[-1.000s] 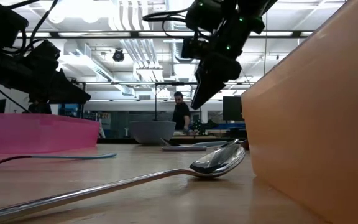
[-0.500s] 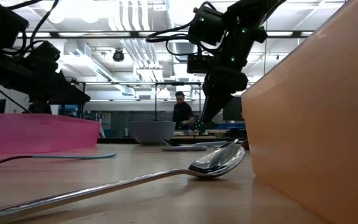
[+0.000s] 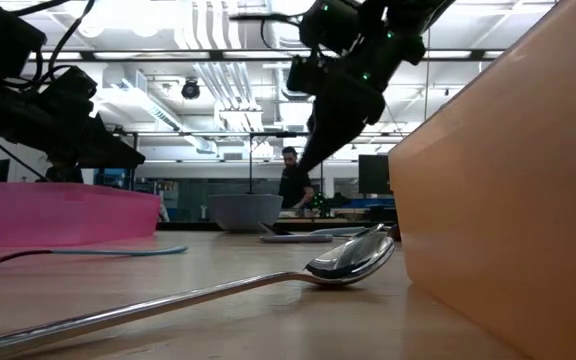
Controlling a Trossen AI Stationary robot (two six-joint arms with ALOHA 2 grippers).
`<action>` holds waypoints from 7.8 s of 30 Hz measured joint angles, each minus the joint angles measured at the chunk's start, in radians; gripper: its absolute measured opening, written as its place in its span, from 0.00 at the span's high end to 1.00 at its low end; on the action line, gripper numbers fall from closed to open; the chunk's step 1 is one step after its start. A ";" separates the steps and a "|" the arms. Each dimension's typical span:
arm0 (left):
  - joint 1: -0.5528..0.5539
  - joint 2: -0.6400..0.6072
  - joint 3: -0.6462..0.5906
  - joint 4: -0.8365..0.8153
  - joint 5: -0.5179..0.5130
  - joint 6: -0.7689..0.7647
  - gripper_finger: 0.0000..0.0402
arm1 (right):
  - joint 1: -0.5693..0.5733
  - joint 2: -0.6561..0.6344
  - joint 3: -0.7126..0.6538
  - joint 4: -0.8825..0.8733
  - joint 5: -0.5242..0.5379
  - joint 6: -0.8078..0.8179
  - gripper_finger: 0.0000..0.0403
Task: Pick & Place Food Item
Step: Put the purple spoon into the pink bin
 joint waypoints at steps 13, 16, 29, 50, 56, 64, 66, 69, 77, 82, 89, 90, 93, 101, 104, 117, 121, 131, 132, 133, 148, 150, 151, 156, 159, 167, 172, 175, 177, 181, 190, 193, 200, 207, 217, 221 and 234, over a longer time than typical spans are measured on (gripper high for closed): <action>0.001 0.000 0.000 0.000 0.000 0.000 0.29 | 0.024 -0.016 -0.001 -0.079 0.050 0.006 0.49; 0.001 0.000 0.000 0.000 0.000 0.000 0.29 | 0.010 -0.002 -0.003 -0.108 0.048 0.041 0.49; 0.001 0.000 0.000 -0.003 0.000 0.000 0.29 | -0.039 0.092 -0.021 -0.118 0.069 0.063 0.49; 0.000 0.000 0.000 -0.003 0.000 0.000 0.29 | -0.082 0.095 -0.139 0.046 0.020 0.075 0.49; 0.000 0.000 0.000 -0.003 0.000 0.000 0.29 | -0.087 0.094 -0.167 0.081 0.028 0.076 0.49; 0.000 0.000 0.000 -0.003 0.000 0.000 0.29 | -0.086 0.092 -0.186 0.104 0.027 0.069 0.53; 0.000 0.000 0.000 -0.003 0.000 0.000 0.29 | -0.086 0.092 -0.189 0.106 0.025 0.069 0.58; 0.000 0.000 0.000 -0.003 0.000 0.000 0.29 | -0.085 0.092 -0.192 0.106 0.020 0.069 0.70; 0.000 0.000 0.000 -0.003 0.000 0.000 0.29 | -0.085 0.093 -0.183 0.104 0.020 0.072 0.96; 0.000 0.000 0.000 -0.003 0.000 0.000 0.29 | -0.085 0.093 -0.183 0.107 0.023 0.072 0.96; 0.000 0.000 0.000 -0.003 0.000 0.000 0.29 | -0.085 0.084 -0.184 0.110 0.023 0.072 0.96; 0.000 0.000 0.000 -0.003 0.000 0.000 0.29 | -0.085 0.080 -0.185 0.110 0.024 0.072 0.96; 0.000 0.000 0.000 -0.004 0.000 0.000 0.29 | -0.082 0.067 -0.186 0.109 0.028 0.072 0.96; 0.000 0.000 0.000 -0.004 0.000 0.000 0.29 | -0.059 0.017 -0.185 0.113 0.020 0.072 0.96; 0.000 0.000 0.000 -0.004 0.000 0.000 0.29 | -0.049 -0.002 -0.185 0.128 0.020 0.072 0.96; 0.001 0.000 0.000 -0.010 0.000 0.000 0.29 | -0.038 -0.026 -0.214 0.566 -0.029 0.100 0.96; 0.001 0.000 0.000 -0.010 0.000 0.000 0.29 | -0.038 0.004 -0.219 0.724 -0.029 0.110 0.96; 0.001 0.000 0.000 -0.018 0.000 0.000 0.29 | -0.044 0.130 -0.185 0.935 -0.021 0.214 0.96; 0.001 0.000 0.000 -0.020 0.000 0.000 0.29 | -0.044 0.138 -0.174 0.940 -0.021 0.212 0.96; 0.001 0.000 0.000 -0.025 0.000 0.000 0.29 | -0.044 0.145 -0.166 0.951 -0.021 0.212 0.96; 0.000 0.000 0.000 -0.028 0.000 0.000 0.29 | -0.042 0.344 0.083 1.030 -0.067 0.202 0.96; 0.000 0.000 0.000 -0.028 0.000 0.000 0.29 | -0.042 0.368 0.116 1.032 -0.079 0.202 0.96; 0.000 0.000 0.000 -0.028 0.000 0.000 0.29 | -0.042 0.374 0.128 1.033 -0.087 0.201 0.96; 0.000 0.000 0.000 -0.028 0.000 0.000 0.29 | -0.042 0.386 0.140 1.032 -0.107 0.177 0.96; 0.000 0.000 0.000 -0.028 0.000 0.000 0.29 | -0.043 0.382 0.140 1.038 -0.107 0.170 0.96; 0.000 0.000 0.000 -0.028 0.000 0.000 0.29 | -0.045 0.380 0.136 1.038 -0.110 0.162 0.96; 0.000 0.000 0.000 -0.028 0.000 0.000 0.29 | -0.045 0.380 0.136 1.038 -0.111 0.161 0.96; 0.000 0.000 0.000 -0.028 0.000 0.000 0.29 | -0.045 0.380 0.136 1.038 -0.111 0.161 0.96; 0.000 0.000 0.000 -0.028 0.000 0.000 0.29 | -0.045 0.380 0.136 1.038 -0.111 0.161 0.96; 0.000 0.000 0.000 -0.028 0.000 0.000 0.29 | -0.045 0.378 0.135 1.038 -0.111 0.161 0.96; 0.001 0.000 0.000 0.017 0.000 -0.079 0.29 | -0.045 0.378 0.135 1.038 -0.111 0.159 0.96; 0.001 0.000 0.000 0.067 0.000 -0.208 0.29 | -0.045 0.378 0.135 1.038 -0.111 0.155 0.96; 0.001 0.000 0.000 0.209 0.091 -0.158 0.29 | -0.045 0.378 0.135 1.038 -0.110 0.154 0.96; 0.001 0.000 0.000 0.251 0.166 -0.069 0.29 | -0.045 0.378 0.135 1.038 -0.110 0.154 0.96; 0.001 0.000 0.000 0.330 0.159 0.012 0.29 | -0.045 0.378 0.135 1.038 -0.112 0.150 0.96; 0.001 0.000 0.000 0.331 0.122 0.029 0.29 | -0.044 0.378 0.135 1.038 -0.115 0.150 0.96; 0.001 0.000 0.000 0.480 0.097 0.145 0.29 | -0.044 0.378 0.135 1.039 -0.141 0.150 0.96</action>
